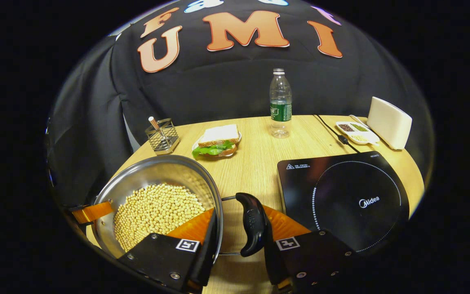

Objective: First push the handle of the pot to place it horizontally, then grasp the pot with both hands and set it on the induction cooktop.

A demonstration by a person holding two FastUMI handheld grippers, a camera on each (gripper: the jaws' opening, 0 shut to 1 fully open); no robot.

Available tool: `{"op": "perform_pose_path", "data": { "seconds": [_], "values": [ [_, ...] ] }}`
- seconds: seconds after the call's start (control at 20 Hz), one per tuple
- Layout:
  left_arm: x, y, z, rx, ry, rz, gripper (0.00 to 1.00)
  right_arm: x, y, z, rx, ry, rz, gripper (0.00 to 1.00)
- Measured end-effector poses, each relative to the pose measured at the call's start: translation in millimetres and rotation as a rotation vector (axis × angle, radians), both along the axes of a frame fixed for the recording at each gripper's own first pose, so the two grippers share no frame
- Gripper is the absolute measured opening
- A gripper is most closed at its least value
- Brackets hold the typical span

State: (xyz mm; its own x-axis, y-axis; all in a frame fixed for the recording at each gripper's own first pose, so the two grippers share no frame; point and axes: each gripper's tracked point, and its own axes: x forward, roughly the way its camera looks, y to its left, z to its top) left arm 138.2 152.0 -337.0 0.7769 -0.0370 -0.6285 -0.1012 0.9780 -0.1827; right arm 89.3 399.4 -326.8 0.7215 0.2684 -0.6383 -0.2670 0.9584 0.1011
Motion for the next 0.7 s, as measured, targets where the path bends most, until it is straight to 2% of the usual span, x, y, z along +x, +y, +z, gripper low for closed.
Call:
{"op": "perform_pose_path", "data": {
  "seconds": [0.25, 0.7],
  "values": [
    [-11, -7, 45, 0.03, -0.07, 0.001, 0.47, -4, -16, 29, 0.044, -0.027, -0.002, 0.54],
    [-18, -74, 92, 0.022, -0.124, -0.04, 0.47, -6, -81, 70, 0.08, -0.065, -0.06, 0.53]
  ]
}}
